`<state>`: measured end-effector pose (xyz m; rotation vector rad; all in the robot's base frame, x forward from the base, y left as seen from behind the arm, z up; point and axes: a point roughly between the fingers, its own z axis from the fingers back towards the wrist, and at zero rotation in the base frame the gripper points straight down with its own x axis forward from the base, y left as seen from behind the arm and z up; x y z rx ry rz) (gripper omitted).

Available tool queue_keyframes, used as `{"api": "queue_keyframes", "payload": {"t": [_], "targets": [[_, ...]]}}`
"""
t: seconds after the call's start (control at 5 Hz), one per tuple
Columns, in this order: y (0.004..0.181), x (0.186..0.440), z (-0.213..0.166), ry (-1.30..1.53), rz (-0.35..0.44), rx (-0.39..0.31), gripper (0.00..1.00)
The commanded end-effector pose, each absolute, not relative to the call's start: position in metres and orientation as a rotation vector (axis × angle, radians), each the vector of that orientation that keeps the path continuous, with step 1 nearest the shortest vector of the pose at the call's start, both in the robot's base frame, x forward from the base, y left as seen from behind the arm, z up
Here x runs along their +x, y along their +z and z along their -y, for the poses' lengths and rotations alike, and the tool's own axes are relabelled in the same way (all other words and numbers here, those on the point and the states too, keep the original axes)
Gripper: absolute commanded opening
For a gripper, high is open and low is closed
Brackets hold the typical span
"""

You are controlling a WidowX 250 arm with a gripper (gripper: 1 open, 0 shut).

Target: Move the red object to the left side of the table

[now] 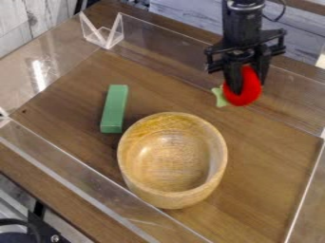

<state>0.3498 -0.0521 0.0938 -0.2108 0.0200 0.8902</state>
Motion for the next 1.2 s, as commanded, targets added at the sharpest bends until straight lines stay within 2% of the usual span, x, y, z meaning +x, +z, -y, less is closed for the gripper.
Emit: {"api": "queue_keyframes", "payload": {"t": [0.0,0.4,0.8,1.0], "targets": [[0.127,0.364,0.051,0.905,0.063,-0.278,0.00],[0.140,0.371,0.007,0.941,0.066,-0.311,0.00],[0.155,0.373,-0.013,1.037,0.089,-0.315,0.00],[0.157,0.373,-0.030,0.972,0.081,-0.314,0.00]]}}
